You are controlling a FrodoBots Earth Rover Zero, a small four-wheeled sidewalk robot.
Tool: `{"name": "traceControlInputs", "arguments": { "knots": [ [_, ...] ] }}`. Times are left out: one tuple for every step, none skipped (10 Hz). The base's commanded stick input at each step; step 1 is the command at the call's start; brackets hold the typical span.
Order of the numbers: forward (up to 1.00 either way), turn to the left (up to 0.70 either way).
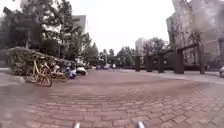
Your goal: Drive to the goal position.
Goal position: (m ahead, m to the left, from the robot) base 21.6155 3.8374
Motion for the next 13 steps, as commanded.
{"name": "traceControlInputs", "arguments": {
  "knots": [
    [0.7, 0.0],
    [0.7, 0.0],
    [0.7, 0.0],
    [0.7, 0.0],
    [0.7, 0.0],
    [0.7, 0.0],
    [0.7, 0.0],
    [0.7, 0.0],
    [0.7, 0.0],
    [0.7, 0.0],
    [0.7, 0.0],
    [0.7, 0.0],
    [0.7, 0.0]
  ]
}}
